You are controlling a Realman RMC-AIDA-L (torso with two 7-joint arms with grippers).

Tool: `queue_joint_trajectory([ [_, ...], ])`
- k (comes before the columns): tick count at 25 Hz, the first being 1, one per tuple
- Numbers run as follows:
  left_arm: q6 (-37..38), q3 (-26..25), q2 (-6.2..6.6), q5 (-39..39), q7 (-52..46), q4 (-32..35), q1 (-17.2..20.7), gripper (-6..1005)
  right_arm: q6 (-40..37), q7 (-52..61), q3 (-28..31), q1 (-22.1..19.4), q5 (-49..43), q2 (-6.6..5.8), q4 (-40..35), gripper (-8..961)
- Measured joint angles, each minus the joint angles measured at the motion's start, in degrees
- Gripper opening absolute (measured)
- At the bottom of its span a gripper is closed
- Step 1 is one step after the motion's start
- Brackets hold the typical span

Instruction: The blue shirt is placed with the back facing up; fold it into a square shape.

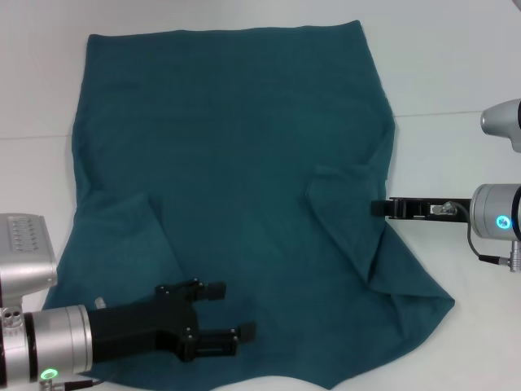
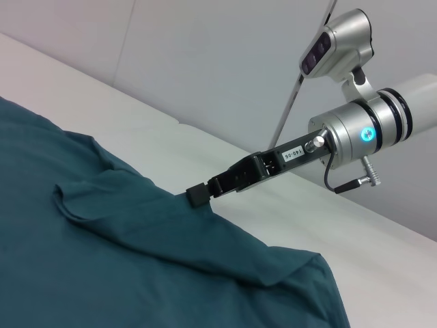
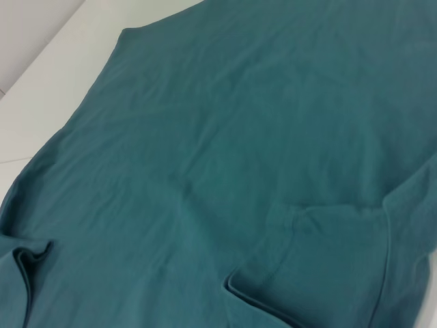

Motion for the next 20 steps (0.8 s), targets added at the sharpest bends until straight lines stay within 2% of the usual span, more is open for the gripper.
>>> queue_joint_trajectory([
  [10, 0.0, 0.0, -0.02, 0.0, 0.0, 0.0, 0.1, 922, 0.0, 0.0, 0.0, -0.1, 0.0, 0.02, 0.2, 23],
  [15, 0.0, 0.0, -0.09, 0.0, 0.0, 0.0, 0.1, 922, -0.2, 0.2, 0.0, -0.2, 0.0, 0.02, 0.2, 111],
  [20, 0.0, 0.0, -0.09, 0.0, 0.0, 0.0, 0.1, 922, -0.4, 0.4, -0.2, -0.2, 0.0, 0.02, -0.1, 113],
])
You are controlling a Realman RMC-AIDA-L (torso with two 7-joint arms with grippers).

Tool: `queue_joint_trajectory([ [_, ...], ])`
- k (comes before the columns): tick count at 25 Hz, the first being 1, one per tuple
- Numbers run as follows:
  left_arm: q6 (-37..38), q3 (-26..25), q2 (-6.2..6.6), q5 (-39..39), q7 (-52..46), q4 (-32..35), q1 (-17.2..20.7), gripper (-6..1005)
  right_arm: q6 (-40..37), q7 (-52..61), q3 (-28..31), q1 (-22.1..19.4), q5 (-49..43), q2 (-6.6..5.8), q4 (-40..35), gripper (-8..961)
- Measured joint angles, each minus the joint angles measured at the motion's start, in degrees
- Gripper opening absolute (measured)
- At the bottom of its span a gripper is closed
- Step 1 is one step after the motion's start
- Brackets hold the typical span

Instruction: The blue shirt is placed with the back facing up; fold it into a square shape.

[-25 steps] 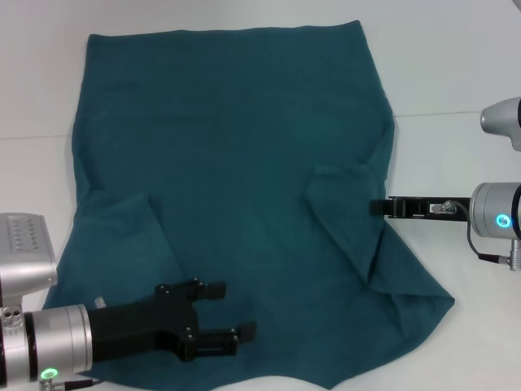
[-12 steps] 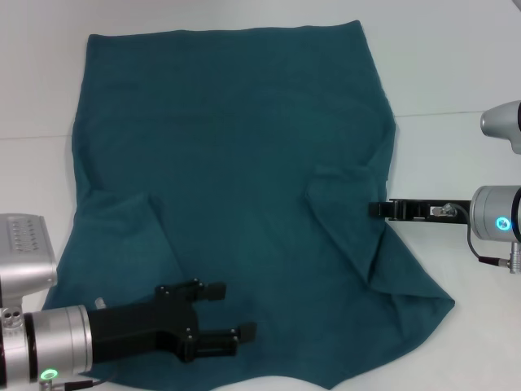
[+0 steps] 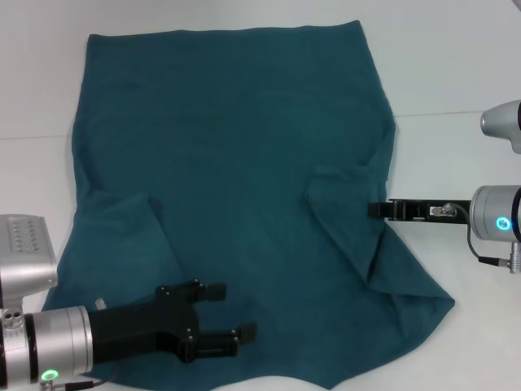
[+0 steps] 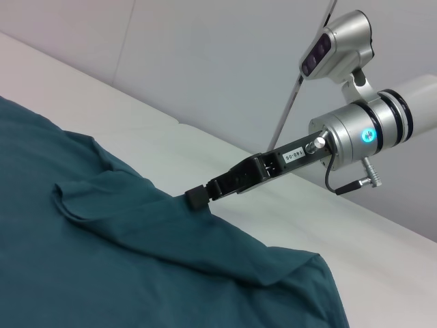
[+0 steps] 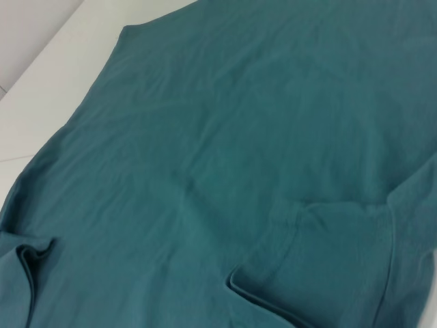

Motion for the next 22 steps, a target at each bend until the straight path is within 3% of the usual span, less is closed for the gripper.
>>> queue_joint_trajectory([
  [22, 0.0, 0.0, 0.0, -0.3, 0.0, 0.0, -0.2, 921, -0.3, -0.2, -0.2, 0.0, -0.1, -0.27, -0.1, 99],
])
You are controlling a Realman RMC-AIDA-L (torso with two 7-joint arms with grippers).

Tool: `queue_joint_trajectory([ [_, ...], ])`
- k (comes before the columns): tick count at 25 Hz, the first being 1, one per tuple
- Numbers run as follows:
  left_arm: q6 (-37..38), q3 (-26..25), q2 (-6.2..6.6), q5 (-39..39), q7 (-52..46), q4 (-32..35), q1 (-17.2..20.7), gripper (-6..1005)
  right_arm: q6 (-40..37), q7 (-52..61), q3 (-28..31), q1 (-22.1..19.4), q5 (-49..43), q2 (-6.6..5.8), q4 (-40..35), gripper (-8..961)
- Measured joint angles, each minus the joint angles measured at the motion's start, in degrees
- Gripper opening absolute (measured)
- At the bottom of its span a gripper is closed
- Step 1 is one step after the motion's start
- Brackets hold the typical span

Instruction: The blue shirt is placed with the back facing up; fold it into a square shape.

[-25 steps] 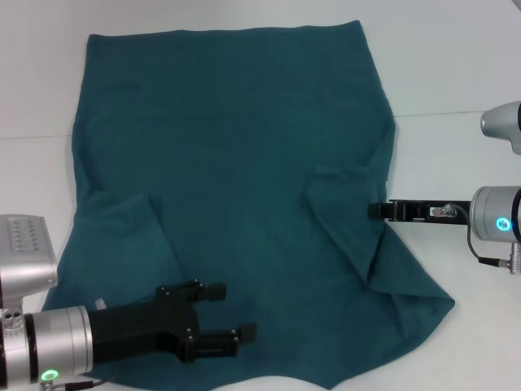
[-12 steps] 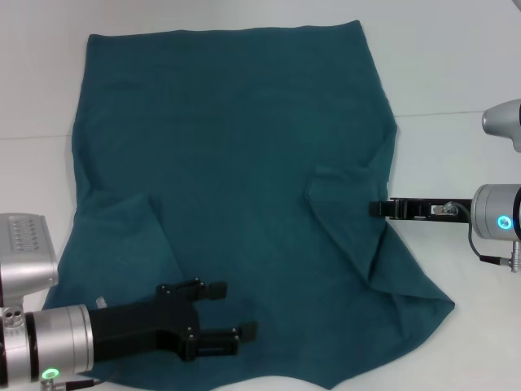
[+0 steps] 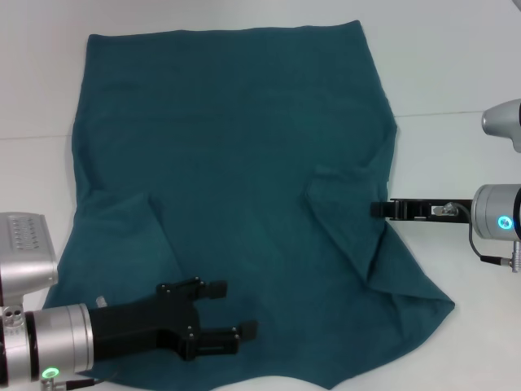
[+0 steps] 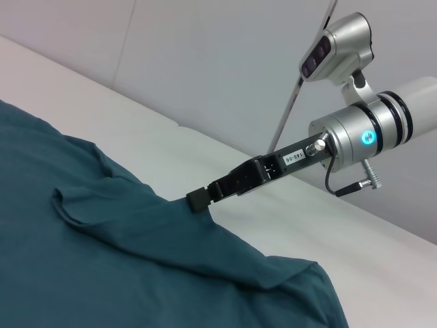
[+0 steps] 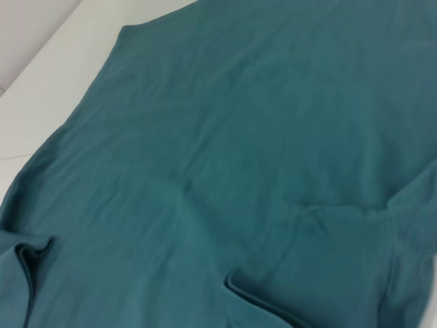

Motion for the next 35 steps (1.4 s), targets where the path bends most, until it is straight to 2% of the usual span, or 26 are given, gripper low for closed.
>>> queue_joint_trajectory([
  [3, 0.0, 0.0, 0.02, 0.0, 0.0, 0.0, 0.0, 922, -1.0, -0.6, 0.0, 0.2, 0.0, 0.03, 0.0, 96],
  [8, 0.0, 0.0, 0.07, 0.0, 0.0, 0.1, 0.0, 922, -3.1, -2.0, 0.0, 0.8, 0.4, 0.39, -0.1, 11],
  [16, 0.0, -0.1, 0.09, -0.2, 0.0, 0.3, 0.2, 921, -6.1, -5.2, -0.7, 3.3, 3.2, 1.19, 1.2, 12],
  [24, 0.0, -1.3, 0.09, -0.2, 0.4, 0.4, 0.6, 921, -7.4, -6.0, -2.5, 3.9, 5.3, 1.21, 2.2, 11],
  [27, 0.0, -2.0, 0.11, -0.2, 0.4, 0.5, 0.6, 921, -9.9, -8.4, -2.1, 3.1, 8.4, 1.0, 2.1, 186],
  [35, 0.6, -5.8, 0.2, -0.2, -1.1, 2.6, 1.6, 921, -11.4, -12.9, -1.2, -0.5, 13.6, 0.27, 1.5, 528],
])
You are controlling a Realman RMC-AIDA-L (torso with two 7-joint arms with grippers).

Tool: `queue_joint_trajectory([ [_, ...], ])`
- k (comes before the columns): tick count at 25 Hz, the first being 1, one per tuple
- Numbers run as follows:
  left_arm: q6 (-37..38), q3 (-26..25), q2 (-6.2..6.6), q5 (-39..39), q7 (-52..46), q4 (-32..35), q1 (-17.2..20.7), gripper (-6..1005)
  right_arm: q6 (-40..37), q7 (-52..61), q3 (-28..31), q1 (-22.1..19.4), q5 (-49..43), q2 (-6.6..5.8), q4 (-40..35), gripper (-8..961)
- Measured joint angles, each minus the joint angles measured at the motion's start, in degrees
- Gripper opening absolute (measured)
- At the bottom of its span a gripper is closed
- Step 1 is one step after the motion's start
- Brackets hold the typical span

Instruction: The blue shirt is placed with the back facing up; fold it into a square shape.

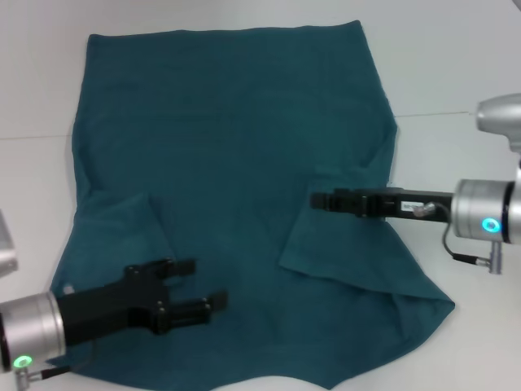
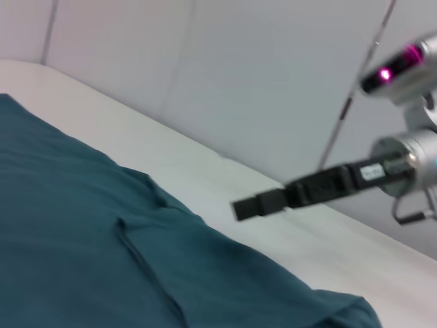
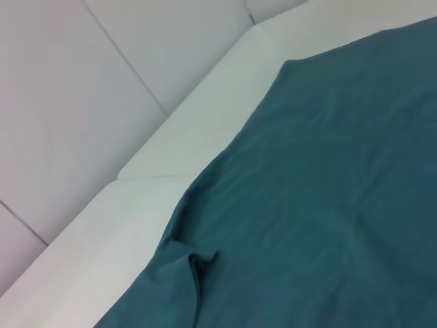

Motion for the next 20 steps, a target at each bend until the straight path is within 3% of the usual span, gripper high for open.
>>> queue_joint_trajectory([
  [8, 0.1, -1.1, 0.37, 0.0, -9.3, 6.5, 3.7, 922, -7.9, -0.7, 4.6, -4.2, 0.7, -1.87, -0.1, 846],
  [14, -0.4, -4.5, 1.48, 0.7, -17.1, 10.0, 6.1, 922, -11.7, -2.9, 7.8, -5.8, 0.8, -2.14, -0.1, 838],
  [20, 0.1, -9.8, 2.54, 6.7, -26.2, 12.5, 6.8, 922, -12.7, -3.0, 8.4, -5.7, 0.8, -2.25, -0.1, 832],
])
